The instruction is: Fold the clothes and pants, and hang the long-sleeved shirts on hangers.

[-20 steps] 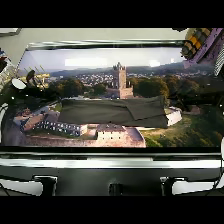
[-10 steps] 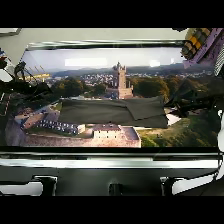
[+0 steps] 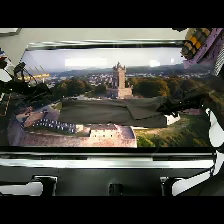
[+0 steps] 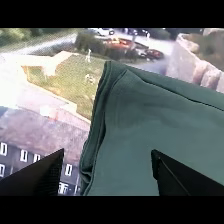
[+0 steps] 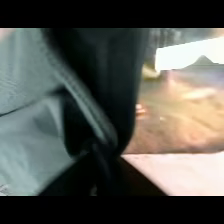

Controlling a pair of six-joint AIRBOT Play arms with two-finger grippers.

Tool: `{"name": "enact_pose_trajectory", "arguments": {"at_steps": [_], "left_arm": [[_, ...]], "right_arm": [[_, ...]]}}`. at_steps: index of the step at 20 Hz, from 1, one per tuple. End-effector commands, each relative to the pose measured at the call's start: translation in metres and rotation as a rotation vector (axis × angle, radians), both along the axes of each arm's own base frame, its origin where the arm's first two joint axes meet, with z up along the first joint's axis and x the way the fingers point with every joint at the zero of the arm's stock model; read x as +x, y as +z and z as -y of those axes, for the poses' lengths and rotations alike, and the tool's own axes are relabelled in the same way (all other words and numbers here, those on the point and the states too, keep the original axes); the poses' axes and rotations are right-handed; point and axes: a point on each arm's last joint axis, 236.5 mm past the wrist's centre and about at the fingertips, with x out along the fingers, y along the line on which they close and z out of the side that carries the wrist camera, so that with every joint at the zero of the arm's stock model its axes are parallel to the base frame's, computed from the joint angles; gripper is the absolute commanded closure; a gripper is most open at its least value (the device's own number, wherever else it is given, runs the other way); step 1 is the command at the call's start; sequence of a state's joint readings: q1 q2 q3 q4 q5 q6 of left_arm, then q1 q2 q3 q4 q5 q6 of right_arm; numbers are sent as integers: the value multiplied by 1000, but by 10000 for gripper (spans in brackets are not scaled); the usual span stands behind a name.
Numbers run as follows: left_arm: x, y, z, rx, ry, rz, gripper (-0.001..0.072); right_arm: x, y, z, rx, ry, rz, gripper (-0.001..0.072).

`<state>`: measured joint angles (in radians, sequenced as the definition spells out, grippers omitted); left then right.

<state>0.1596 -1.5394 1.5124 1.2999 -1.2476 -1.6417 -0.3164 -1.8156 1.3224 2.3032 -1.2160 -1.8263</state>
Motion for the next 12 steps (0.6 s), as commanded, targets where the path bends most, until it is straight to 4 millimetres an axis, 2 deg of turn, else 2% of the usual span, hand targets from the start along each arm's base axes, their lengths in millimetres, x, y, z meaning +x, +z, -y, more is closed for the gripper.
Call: {"name": "enact_pose_trajectory", "arguments": {"at_steps": [1, 2, 3, 5, 6, 9, 12], "left_arm": [[1, 2, 11, -50, 1, 4, 425], [2, 1, 19, -75, -5, 2, 612], [2, -1, 31, -98, -25, -4, 692], [-2, -16, 61, -118, -83, -43, 692], [-6, -28, 82, -133, -118, -70, 692], [-6, -56, 167, -244, -200, -91, 692], [-6, -72, 257, -394, -227, -80, 692]], "right_arm": [[4, 12, -8, -6, 16, 32, 674], [6, 23, -7, -14, 17, 54, 675], [6, 36, -6, -23, 10, 69, 675], [2, 62, -2, -55, -5, 72, 675], [-1, 76, 3, -84, -5, 69, 675], [-10, 115, 16, -164, -3, 64, 675], [-10, 153, 23, -199, -17, 84, 675]]}}
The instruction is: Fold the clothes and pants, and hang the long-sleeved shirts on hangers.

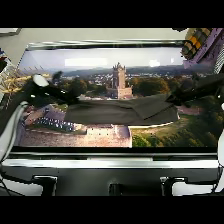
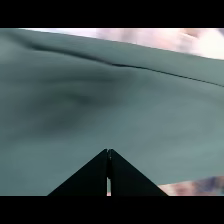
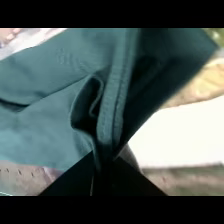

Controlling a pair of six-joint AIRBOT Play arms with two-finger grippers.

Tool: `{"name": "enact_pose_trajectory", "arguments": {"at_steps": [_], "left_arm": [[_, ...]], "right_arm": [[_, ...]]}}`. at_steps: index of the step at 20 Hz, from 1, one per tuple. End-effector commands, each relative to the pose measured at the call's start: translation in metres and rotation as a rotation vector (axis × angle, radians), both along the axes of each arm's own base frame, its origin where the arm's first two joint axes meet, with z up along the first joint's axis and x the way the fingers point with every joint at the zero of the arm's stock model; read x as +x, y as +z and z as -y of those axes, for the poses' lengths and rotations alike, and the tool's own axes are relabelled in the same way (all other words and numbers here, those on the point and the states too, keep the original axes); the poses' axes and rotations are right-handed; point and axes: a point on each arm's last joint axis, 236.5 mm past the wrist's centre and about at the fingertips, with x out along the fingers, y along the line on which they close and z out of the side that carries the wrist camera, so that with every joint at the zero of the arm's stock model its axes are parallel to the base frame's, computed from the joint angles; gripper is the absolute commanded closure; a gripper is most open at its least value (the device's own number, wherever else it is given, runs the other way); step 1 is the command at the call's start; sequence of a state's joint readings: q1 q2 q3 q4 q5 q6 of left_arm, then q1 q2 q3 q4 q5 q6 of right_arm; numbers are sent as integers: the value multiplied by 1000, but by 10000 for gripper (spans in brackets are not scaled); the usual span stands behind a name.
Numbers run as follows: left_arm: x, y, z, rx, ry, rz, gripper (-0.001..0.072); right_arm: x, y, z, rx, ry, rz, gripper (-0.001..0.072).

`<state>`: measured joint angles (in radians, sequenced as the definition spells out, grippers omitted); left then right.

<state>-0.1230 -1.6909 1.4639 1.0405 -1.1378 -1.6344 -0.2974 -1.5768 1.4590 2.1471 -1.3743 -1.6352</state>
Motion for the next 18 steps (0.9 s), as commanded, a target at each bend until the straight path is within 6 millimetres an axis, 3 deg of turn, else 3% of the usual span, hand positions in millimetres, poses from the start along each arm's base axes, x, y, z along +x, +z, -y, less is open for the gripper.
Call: {"name": "enact_pose_trajectory", "arguments": {"at_steps": [1, 5, 9, 13, 18], "left_arm": [[-3, -18, 108, -193, -8, -6, 692], [-13, -25, 199, -345, 11, -12, 692], [-36, -29, 268, -406, -72, -27, 693], [-37, -29, 320, -498, -60, -35, 692], [-50, -44, 370, -573, -39, -131, 693]], "right_arm": [[-7, 44, 9, -55, -23, 0, 675], [-7, 88, 9, -68, -36, 53, 675], [-8, 116, 9, -83, -33, 93, 675], [-7, 136, 10, -92, -36, 127, 675], [-13, 148, 8, -99, -32, 147, 675]]}}
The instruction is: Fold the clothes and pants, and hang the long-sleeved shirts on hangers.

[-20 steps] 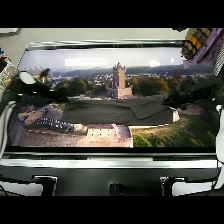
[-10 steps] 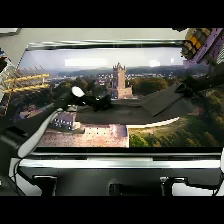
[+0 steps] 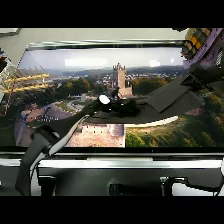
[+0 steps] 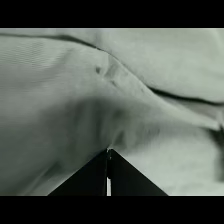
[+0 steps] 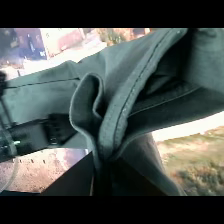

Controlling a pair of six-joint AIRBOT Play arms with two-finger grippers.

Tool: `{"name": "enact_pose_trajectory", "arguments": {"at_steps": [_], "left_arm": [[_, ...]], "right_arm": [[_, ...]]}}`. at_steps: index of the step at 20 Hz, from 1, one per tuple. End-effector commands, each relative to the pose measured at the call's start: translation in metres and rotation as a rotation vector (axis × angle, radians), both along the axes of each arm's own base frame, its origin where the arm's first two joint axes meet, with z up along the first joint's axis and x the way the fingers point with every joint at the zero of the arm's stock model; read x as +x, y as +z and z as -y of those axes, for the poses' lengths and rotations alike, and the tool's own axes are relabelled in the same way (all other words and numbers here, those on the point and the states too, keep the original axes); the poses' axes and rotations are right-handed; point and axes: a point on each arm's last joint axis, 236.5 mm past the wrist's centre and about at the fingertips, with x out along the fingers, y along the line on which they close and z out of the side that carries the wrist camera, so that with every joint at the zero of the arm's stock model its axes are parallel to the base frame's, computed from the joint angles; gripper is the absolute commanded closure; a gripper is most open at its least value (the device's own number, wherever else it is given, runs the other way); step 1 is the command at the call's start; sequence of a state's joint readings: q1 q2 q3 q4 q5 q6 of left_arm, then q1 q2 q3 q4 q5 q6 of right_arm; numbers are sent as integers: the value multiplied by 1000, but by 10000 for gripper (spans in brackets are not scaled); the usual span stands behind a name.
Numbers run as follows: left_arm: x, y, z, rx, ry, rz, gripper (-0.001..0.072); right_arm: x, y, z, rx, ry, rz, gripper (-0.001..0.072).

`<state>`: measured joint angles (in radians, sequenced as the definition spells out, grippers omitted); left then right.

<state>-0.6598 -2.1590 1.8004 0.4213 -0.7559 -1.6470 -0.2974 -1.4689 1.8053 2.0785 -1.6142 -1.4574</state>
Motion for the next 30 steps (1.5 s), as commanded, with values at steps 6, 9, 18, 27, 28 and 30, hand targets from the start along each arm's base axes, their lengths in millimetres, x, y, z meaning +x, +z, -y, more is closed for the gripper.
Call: {"name": "enact_pose_trajectory", "arguments": {"at_steps": [6, 9, 18, 27, 28, 30], "left_arm": [[-23, -17, 60, -79, 13, -133, 693], [-27, -9, 47, -77, -65, -127, 695], [44, 100, -158, 302, -181, 180, 696], [42, 251, -424, 621, 157, 301, 694], [38, 262, -441, 628, 198, 308, 693], [34, 278, -471, 640, 274, 321, 693]], "right_arm": [[-7, 19, -3, -9, 3, 40, 675], [-5, 19, -3, -10, -1, 46, 675], [13, 26, -88, 26, 140, 125, 675], [17, -35, -282, 56, 298, 89, 675], [17, -44, -301, 66, 311, 91, 675], [16, -68, -335, 78, 332, 80, 675]]}}
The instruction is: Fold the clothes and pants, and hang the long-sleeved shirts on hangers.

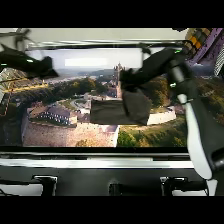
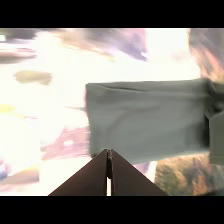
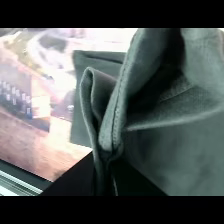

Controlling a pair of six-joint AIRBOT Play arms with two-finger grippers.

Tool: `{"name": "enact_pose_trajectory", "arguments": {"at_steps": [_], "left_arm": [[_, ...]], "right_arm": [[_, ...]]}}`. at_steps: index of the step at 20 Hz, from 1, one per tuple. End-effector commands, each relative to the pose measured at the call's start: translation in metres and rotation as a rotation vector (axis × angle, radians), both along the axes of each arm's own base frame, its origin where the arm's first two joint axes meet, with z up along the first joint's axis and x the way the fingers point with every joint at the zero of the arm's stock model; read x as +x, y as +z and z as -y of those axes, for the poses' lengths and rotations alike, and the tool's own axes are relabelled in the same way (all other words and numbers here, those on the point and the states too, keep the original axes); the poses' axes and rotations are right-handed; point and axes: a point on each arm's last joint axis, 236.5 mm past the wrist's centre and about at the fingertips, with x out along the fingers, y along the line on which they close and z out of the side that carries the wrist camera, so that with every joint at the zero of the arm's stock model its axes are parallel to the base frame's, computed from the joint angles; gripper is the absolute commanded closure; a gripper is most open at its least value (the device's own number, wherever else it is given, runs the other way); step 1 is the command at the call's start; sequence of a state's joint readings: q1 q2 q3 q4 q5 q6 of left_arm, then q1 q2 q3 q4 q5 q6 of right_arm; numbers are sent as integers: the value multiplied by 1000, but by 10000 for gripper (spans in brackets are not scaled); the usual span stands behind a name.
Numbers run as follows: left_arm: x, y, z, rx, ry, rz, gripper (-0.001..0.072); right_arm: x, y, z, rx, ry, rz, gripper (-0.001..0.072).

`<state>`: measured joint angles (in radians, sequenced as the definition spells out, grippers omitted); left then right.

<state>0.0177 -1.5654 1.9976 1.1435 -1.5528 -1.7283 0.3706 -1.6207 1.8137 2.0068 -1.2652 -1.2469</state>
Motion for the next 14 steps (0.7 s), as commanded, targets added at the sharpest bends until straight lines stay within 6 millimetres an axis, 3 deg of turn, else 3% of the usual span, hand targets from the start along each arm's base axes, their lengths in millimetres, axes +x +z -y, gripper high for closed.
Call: {"name": "enact_pose_trajectory", "arguments": {"at_steps": [1, 5, 9, 10, 11, 13, 14], "left_arm": [[-18, 31, -67, 45, 137, 42, 693], [-20, 30, -93, 47, 194, 32, 693], [-19, 27, -95, 48, 194, 27, 693], [-18, 25, -95, 47, 195, 24, 693], [-19, 23, -95, 46, 195, 16, 693], [-20, 17, -94, 43, 193, -2, 692], [-20, 14, -95, 42, 194, -9, 693]], "right_arm": [[0, -39, -66, 30, 14, -10, 675], [1, -85, -101, 40, -6, -60, 675], [3, -113, -115, 51, -35, -97, 674], [2, -117, -119, 53, -36, -104, 668], [2, -117, -123, 68, -41, -107, 613], [-1, -110, -137, 120, -43, -111, 597], [-6, -105, -145, 148, -38, -122, 492]]}}
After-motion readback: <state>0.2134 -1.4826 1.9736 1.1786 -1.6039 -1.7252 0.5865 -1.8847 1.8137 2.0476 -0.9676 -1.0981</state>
